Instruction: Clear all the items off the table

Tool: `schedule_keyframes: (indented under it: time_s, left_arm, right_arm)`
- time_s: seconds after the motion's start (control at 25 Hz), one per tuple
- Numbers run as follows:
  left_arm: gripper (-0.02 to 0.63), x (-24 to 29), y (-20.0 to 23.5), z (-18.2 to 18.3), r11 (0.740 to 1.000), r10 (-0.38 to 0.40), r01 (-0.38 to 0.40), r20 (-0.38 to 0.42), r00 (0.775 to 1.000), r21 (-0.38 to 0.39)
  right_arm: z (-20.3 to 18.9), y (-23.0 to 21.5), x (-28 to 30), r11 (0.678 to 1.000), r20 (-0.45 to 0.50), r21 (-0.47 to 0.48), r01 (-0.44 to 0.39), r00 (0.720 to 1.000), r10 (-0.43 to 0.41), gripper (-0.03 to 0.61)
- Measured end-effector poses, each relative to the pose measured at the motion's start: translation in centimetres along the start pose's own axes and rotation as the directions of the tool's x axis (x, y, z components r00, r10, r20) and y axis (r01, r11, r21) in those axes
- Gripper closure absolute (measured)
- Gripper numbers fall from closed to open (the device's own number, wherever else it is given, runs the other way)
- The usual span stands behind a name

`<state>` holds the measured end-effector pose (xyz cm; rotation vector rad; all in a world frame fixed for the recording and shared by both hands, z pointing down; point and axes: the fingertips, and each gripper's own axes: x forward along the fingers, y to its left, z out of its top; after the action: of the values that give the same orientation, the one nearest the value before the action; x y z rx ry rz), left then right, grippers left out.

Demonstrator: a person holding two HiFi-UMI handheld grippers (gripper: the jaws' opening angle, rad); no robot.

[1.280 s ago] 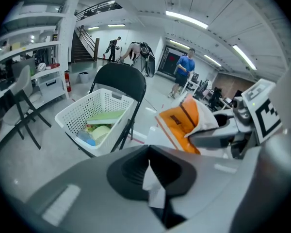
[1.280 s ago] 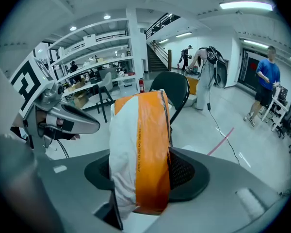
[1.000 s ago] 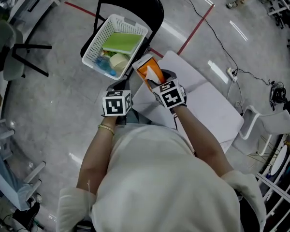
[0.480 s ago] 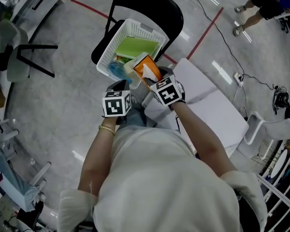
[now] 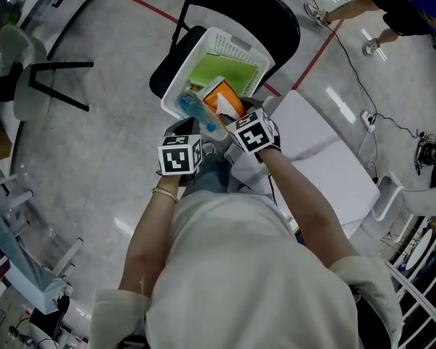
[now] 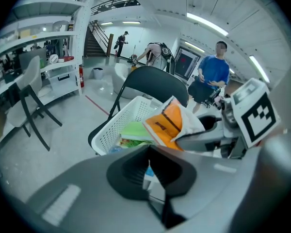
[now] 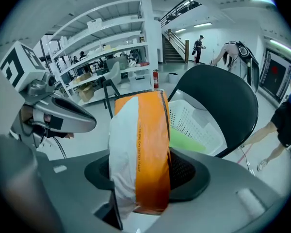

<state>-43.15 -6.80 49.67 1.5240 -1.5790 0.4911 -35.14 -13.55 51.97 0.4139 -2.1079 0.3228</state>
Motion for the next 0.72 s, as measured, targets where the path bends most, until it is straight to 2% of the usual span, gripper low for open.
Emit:
schedule_keyframes:
  time_s: [0.36, 0.44, 0.52, 0.72]
  left_arm:
    - [0.604, 0.9, 2.8, 0.5, 1.000, 0.013, -0.014, -0.021, 1.000, -0.028]
    - [0.604, 1.0, 2.9, 0.6, 0.999, 0.013, -0.013, -0.020, 1.000, -0.032]
    - [0.604, 1.0, 3.0, 0.6, 0.999, 0.011, -0.011, -0.019, 1.000, -0.035]
    - [0.604, 1.0, 2.9, 0.5, 0.999, 0.005, -0.006, -0.019, 1.000, -0.037]
  right_arm:
    - [1.6, 0.7, 3.7, 0.999, -0.053, -0.002, -0.043, 0.998, 0.043, 0.310]
    - [1.8, 0.7, 4.1, 0.999, -0.047, 0.008, -0.043, 0.998, 0.043, 0.266]
    - [2.1, 0.7, 4.0, 0.999, -0.031, 0.034, -0.034, 0.999, 0.035, 0.149]
    - [2.1, 0.7, 3.4, 0.998, -0.025, 0.062, -0.026, 0.999, 0.028, 0.152]
